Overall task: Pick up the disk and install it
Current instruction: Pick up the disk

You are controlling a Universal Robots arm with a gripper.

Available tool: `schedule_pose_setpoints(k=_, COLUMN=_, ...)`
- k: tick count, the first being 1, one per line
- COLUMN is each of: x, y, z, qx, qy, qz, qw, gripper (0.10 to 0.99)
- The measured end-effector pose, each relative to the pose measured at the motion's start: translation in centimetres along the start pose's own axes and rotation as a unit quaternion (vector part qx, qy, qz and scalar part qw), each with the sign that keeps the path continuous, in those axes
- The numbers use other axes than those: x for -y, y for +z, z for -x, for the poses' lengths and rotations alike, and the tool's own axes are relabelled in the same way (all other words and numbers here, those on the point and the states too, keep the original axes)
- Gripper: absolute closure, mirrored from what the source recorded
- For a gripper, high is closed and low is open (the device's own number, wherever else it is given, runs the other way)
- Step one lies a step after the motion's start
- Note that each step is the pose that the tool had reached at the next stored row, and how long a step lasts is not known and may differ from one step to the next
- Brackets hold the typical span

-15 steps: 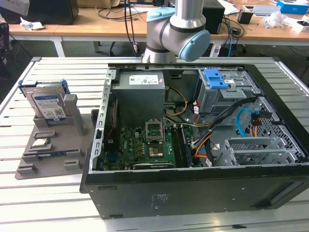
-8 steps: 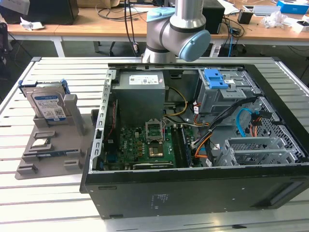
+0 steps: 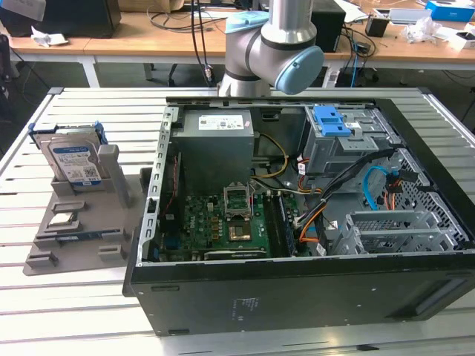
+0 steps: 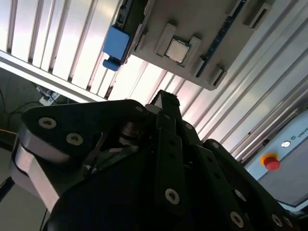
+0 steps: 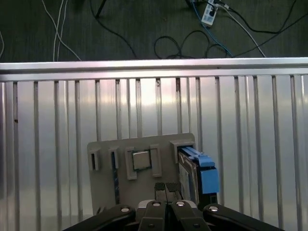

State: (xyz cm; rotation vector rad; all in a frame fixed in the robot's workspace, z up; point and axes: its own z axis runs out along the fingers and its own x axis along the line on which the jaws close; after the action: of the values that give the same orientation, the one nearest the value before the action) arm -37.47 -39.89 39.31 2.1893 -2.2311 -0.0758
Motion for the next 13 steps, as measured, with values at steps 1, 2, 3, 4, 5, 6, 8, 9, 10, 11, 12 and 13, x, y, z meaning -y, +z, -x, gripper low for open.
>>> schedule_pose_setpoints(k=1, x=0.0, y=0.0, z=0.0, qx=-0.0003, qy=-0.005, qz=0.0002, qw=1.0, gripper=0.98)
schedule_pose_setpoints(k=2, x=0.0, y=0.0, z=0.0, qx=-0.0005, qy=-0.01, qz=0.0002, qw=1.0, gripper=0.98)
schedule_pose_setpoints(k=3, x=0.0, y=0.0, z=0.0, qx=-0.0005, qy=-0.01, qz=0.0002, qw=1.0, gripper=0.98)
schedule_pose_setpoints(k=4, x=0.0, y=0.0, z=0.0, qx=-0.0005, qy=-0.01, qz=0.0002, qw=1.0, gripper=0.98)
schedule_pose_setpoints(k=5, x=0.0, y=0.0, z=0.0, qx=-0.0005, qy=-0.01, qz=0.0003, qw=1.0, gripper=0.98)
schedule_pose_setpoints(k=6, x=0.0, y=0.0, z=0.0, qx=-0.0005, qy=-0.01, qz=0.0003, qw=1.0, gripper=0.98)
schedule_pose_setpoints(k=8, x=0.0, y=0.0, z=0.0, qx=-0.0005, qy=-0.01, qz=0.0002, qw=0.9999, gripper=0.918)
schedule_pose_setpoints(k=9, x=0.0, y=0.0, z=0.0, qx=-0.0005, qy=-0.01, qz=0.0003, qw=0.9999, gripper=0.851)
schedule_pose_setpoints(k=10, x=0.0, y=0.0, z=0.0, qx=-0.0005, qy=-0.01, qz=0.0003, qw=0.9999, gripper=0.792)
schedule_pose_setpoints(k=11, x=0.0, y=0.0, z=0.0, qx=-0.0005, qy=-0.01, qz=0.0003, qw=0.9999, gripper=0.729)
schedule_pose_setpoints(k=12, x=0.0, y=0.0, z=0.0, qx=-0.0005, qy=-0.01, qz=0.0003, qw=0.9999, gripper=0.671)
schedule_pose_setpoints(k=13, x=0.0, y=0.0, z=0.0, qx=-0.0005, qy=-0.01, qz=0.0003, qw=0.9999, gripper=0.612)
